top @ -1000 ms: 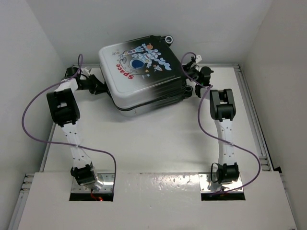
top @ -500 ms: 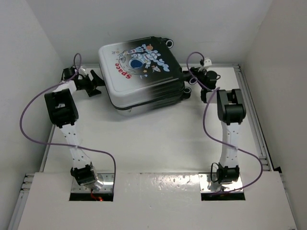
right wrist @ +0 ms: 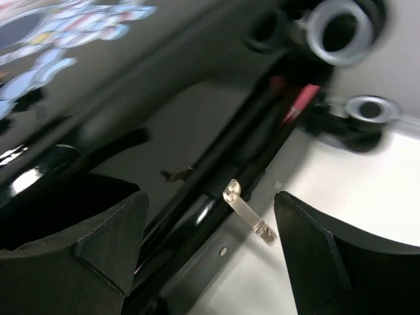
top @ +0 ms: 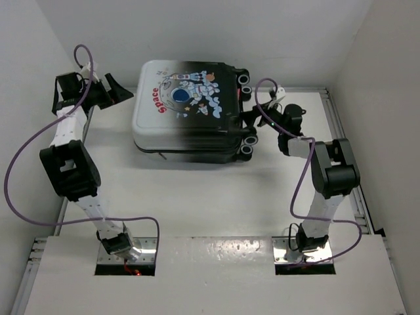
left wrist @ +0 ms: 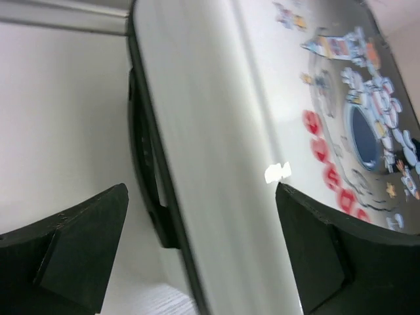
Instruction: Pack the luggage
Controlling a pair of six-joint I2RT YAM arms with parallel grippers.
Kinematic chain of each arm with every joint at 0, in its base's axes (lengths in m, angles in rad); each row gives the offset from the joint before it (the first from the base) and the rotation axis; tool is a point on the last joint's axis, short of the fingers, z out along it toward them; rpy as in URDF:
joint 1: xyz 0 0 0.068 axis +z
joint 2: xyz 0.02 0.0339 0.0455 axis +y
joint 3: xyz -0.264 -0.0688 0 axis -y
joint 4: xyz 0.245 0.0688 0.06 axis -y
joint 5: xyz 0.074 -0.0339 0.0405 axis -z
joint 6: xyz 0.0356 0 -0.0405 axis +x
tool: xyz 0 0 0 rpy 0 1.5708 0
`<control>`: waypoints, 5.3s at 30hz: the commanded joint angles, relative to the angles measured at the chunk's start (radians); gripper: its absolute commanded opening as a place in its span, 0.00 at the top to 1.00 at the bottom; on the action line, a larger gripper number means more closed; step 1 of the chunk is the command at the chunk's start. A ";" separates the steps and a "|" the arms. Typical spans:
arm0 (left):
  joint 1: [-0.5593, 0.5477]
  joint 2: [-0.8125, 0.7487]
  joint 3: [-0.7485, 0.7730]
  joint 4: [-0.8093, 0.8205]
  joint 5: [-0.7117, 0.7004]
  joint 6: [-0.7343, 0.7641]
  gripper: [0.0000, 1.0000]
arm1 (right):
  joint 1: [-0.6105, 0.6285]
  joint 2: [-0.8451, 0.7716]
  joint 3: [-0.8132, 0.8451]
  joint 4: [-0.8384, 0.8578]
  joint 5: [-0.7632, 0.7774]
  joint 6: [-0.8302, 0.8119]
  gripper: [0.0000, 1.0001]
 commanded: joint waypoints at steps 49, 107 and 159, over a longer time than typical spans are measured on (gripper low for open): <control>0.073 -0.746 -0.386 -0.530 -0.113 0.513 0.01 | -0.017 -0.024 0.806 -1.462 -0.100 -0.838 0.00; 0.206 -0.617 -0.446 -0.444 -0.031 0.458 0.01 | 0.004 0.152 0.890 -1.301 0.010 -0.878 0.94; 0.471 -0.725 -0.609 -0.139 0.205 0.097 0.01 | -0.323 0.057 0.614 -1.054 -0.312 -0.107 0.21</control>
